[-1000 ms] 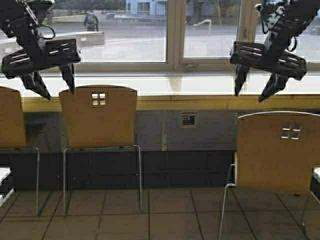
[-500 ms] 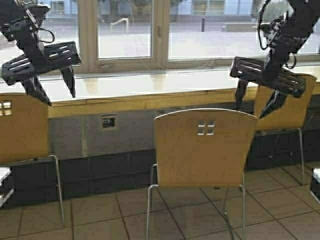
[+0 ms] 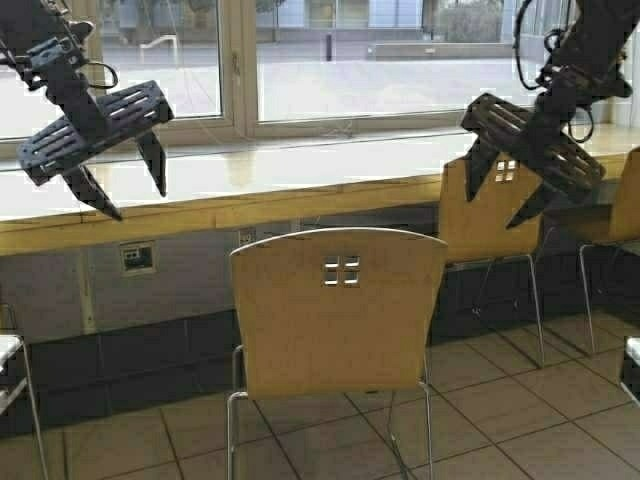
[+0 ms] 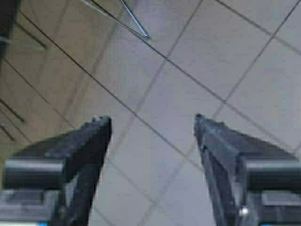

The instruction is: Push the chairs under the table

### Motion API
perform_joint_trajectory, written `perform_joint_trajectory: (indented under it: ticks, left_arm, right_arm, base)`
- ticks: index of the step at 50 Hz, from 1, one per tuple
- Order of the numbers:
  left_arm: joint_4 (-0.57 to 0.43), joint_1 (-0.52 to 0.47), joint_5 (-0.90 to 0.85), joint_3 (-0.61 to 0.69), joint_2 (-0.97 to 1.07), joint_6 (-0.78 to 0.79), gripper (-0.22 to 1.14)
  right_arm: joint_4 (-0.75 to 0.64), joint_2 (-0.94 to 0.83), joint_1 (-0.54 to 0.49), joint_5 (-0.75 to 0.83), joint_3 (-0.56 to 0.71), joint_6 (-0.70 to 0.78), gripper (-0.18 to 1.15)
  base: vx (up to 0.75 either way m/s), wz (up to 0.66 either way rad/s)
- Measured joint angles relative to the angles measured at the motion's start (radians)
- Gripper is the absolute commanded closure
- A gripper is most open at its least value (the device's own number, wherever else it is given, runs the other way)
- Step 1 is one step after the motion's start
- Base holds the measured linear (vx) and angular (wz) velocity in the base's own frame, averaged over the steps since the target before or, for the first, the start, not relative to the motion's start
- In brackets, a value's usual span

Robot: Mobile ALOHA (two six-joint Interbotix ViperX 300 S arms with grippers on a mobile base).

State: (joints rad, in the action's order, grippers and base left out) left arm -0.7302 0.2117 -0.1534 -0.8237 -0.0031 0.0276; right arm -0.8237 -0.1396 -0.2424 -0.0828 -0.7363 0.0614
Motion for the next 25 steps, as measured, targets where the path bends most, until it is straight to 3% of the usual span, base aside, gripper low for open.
perform_joint_trajectory:
  ticks: [15, 25]
  left_arm:
    - [-0.365, 0.189, 0.087, 0.127, 0.195, -0.080, 0.03]
    - [-0.575, 0.311, 0.129, 0.207, 0.261, -0.130, 0.03]
  right_arm:
    - [-0.368, -0.003, -0.040, 0.069, 0.006, 0.002, 0.07]
    - [-0.499, -0.006, -0.037, 0.086, 0.009, 0.000, 0.07]
  base:
    - [0.27, 0.07]
    - [0.26, 0.06]
